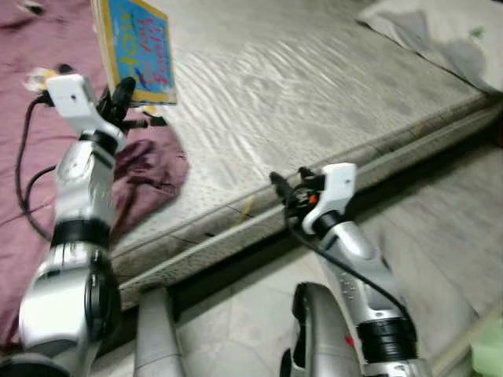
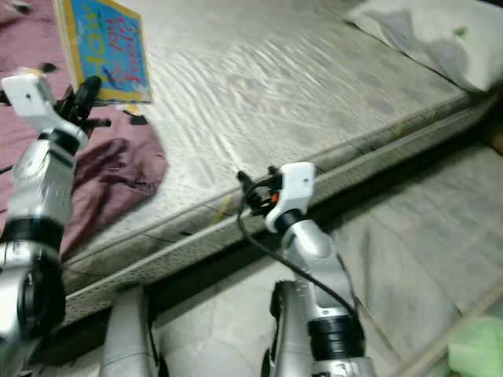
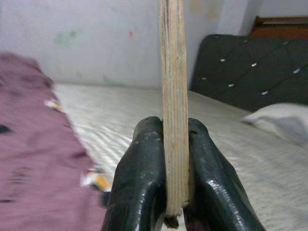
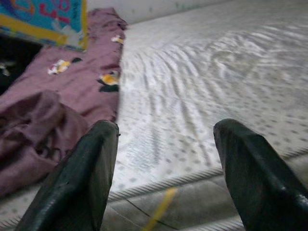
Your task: Clean up the room
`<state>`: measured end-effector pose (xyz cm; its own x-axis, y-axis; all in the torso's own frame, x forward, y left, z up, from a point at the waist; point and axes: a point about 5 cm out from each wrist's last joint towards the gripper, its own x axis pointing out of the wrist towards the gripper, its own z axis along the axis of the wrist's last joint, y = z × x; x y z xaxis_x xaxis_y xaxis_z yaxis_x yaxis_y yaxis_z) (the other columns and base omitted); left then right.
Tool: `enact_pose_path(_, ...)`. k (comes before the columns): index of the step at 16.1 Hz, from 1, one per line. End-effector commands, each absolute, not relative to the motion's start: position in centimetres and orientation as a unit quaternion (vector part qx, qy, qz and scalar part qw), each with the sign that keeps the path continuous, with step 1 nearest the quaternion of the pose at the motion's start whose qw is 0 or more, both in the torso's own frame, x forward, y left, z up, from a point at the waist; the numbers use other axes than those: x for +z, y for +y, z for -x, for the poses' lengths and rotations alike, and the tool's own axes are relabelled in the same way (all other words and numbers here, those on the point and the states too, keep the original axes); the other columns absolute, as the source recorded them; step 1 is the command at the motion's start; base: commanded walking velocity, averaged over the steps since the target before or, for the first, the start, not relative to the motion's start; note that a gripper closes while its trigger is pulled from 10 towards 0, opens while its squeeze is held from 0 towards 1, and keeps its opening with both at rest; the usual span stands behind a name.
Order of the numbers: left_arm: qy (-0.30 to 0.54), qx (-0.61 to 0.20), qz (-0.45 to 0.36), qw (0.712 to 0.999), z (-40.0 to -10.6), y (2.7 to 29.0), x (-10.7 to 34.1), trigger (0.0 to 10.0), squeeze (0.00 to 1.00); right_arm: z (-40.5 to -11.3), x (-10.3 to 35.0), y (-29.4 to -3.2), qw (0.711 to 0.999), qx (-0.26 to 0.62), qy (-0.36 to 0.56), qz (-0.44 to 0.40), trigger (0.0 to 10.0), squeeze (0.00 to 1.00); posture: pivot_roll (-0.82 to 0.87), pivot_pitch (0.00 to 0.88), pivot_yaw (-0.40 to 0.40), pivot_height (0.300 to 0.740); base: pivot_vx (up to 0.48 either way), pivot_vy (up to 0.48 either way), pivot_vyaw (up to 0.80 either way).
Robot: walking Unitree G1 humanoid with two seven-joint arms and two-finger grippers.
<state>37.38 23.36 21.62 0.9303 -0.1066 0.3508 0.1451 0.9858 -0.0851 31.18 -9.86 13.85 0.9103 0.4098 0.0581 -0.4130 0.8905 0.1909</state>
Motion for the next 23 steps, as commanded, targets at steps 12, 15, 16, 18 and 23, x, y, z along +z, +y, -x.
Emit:
enact_pose_path(12, -0.175, 0.019, -0.129, 0.976, -25.6, 18.5, 16.2, 10.0, 0.0, -32.6, 12.9, -13.4, 0.993, 0.093, -0.045, -0.063, 10.0, 0.0, 0.04, 0.0, -0.044, 0.518, 0.0, 0.0, 0.0)
enact_pose_path(15, -0.15, 0.043, -0.146, 0.977, -24.7, 19.1, 15.1, 10.0, 0.0, -32.4, 12.9, -13.7, 0.992, 0.095, -0.051, -0.067, 10.0, 0.0, 0.03, 0.0, -0.051, 0.528, 0.0, 0.0, 0.0)
enact_pose_path(16, -0.133, 0.051, -0.136, 0.98, -24.5, 19.0, 14.6, 10.0, 0.0, -32.4, 13.1, -13.7, 0.991, 0.102, -0.052, -0.071, 10.0, 0.0, 0.02, 0.0, -0.052, 0.538, 0.0, 0.0, 0.0)
enact_pose_path(18, -0.125, 0.035, -0.121, 0.984, -24.7, 18.3, 14.4, 10.0, 0.0, -32.7, 13.7, -13.2, 0.987, 0.119, -0.058, -0.088, 10.0, 0.0, 0.02, 0.0, -0.051, 0.563, 0.0, 0.0, 0.0)
enact_pose_path(23, -0.13, 0.038, -0.104, 0.985, -25.6, 18.1, 14.7, 10.0, 0.0, -33.0, 14.2, -12.6, 0.985, 0.128, -0.064, -0.096, 10.0, 0.0, 0.02, 0.0, -0.053, 0.618, 0.0, 0.0, 0.0)
